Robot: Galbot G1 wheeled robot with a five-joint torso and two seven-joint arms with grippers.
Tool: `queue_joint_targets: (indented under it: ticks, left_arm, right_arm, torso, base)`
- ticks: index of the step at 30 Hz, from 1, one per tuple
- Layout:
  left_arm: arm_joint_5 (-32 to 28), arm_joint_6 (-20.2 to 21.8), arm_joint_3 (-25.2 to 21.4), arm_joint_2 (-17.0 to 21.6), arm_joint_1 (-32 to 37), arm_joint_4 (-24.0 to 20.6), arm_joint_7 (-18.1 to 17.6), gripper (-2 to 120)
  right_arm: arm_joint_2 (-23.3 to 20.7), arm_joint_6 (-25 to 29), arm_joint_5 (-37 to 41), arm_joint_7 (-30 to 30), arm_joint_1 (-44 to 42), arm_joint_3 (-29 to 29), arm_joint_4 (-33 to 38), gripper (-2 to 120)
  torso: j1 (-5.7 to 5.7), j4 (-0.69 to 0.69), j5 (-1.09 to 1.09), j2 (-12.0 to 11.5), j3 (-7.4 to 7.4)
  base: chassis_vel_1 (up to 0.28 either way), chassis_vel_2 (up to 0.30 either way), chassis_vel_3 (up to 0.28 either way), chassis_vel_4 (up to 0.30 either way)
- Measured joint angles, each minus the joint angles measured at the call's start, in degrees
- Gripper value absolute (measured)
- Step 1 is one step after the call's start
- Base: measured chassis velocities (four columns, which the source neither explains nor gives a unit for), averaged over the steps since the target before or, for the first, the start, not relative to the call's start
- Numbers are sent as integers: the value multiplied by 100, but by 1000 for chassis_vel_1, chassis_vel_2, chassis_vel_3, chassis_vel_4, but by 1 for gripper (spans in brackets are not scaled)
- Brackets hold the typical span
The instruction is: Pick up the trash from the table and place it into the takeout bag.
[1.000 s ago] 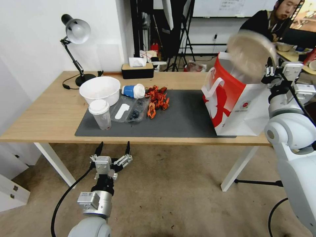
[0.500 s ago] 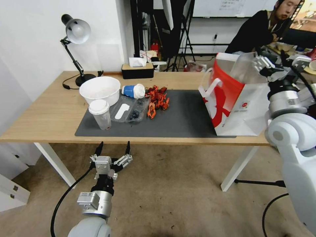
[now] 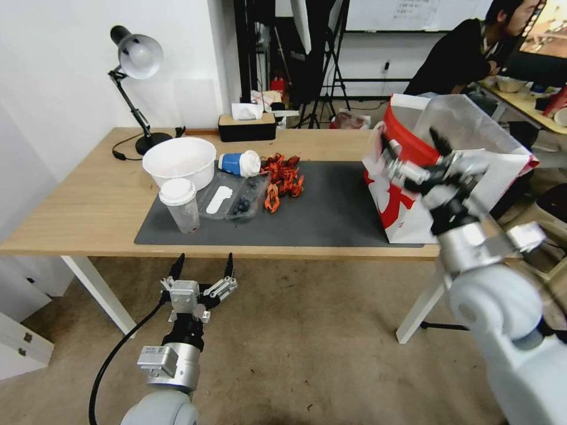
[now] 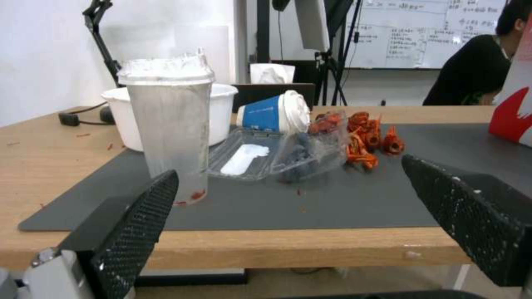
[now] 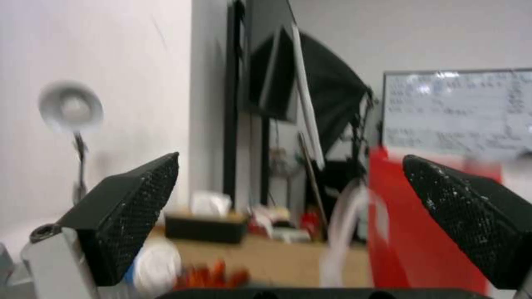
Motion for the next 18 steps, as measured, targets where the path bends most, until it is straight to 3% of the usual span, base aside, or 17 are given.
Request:
queue_joint_targets:
  ticks: [5, 9, 18]
  left_arm:
    - [-24, -16, -7, 5, -19, 30, -6, 100]
    - [-26, -33, -29, 14, -40, 63, -12, 100]
    - [-26, -41, -37, 24, -69, 87, -17, 100]
  right_arm:
    - [241, 308, -767, 499, -864, -62, -87, 100]
    - [395, 621, -882, 810, -1422, -117, -248, 100]
    - [632, 1246, -945, 915, -2047, -275, -767, 100]
  torso:
    - [0, -1, 0, 0, 0]
    - [0, 0, 0, 0, 0]
    - [0, 0, -1, 0, 0]
  base:
    - [0, 0, 0, 0]
    - [0, 0, 0, 0]
    - [0, 0, 0, 0]
